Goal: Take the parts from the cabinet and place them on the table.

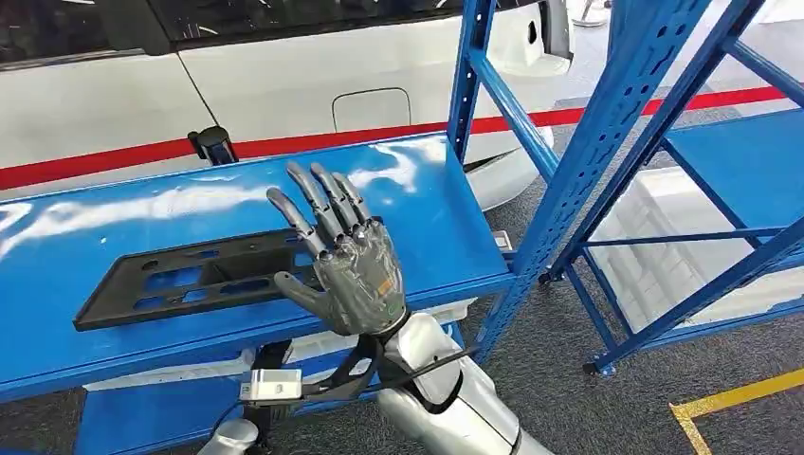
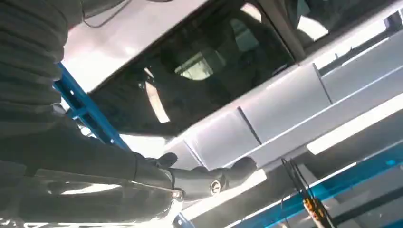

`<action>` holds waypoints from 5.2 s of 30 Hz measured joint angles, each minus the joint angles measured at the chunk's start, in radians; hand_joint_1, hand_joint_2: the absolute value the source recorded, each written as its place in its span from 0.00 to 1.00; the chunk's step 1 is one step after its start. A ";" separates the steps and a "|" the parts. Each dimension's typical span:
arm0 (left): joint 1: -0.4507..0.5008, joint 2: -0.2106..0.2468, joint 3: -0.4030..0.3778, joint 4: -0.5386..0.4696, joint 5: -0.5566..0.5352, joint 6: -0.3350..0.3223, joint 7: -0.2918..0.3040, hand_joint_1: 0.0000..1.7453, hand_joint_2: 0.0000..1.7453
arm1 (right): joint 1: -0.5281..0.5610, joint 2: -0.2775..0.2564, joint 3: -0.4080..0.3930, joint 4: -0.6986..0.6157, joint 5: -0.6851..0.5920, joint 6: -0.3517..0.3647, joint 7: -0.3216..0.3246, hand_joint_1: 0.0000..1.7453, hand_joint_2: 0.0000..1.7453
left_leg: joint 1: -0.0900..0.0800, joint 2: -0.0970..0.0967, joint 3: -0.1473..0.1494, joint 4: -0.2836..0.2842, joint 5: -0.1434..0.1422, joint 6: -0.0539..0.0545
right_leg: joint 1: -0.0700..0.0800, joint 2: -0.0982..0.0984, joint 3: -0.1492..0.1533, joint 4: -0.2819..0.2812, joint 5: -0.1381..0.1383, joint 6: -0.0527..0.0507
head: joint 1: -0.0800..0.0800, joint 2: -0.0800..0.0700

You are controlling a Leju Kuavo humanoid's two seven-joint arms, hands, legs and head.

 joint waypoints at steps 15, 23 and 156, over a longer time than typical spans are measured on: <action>0.016 0.013 0.039 0.000 -0.006 0.000 -0.020 0.00 1.00 | 0.111 -0.015 0.040 0.046 -0.025 0.021 -0.006 0.00 1.00 | 0.000 0.000 0.000 0.000 0.000 0.000 | 0.000 0.000 0.000 0.000 0.000 0.000 | 0.000 0.000; 0.017 0.014 0.040 0.000 -0.006 0.000 -0.021 0.00 1.00 | 0.119 -0.015 0.042 0.072 -0.042 0.021 -0.011 0.00 1.00 | 0.000 0.000 0.000 0.000 0.000 0.000 | 0.000 0.000 0.000 0.000 0.000 0.000 | 0.000 0.000; -0.059 -0.052 -0.019 0.011 0.056 -0.063 0.059 0.00 1.00 | -0.350 0.223 -0.055 1.123 -0.071 -0.160 0.076 1.00 1.00 | 0.000 0.003 0.004 0.000 0.000 0.000 | 0.000 0.001 0.003 0.000 0.002 -0.002 | 0.000 0.000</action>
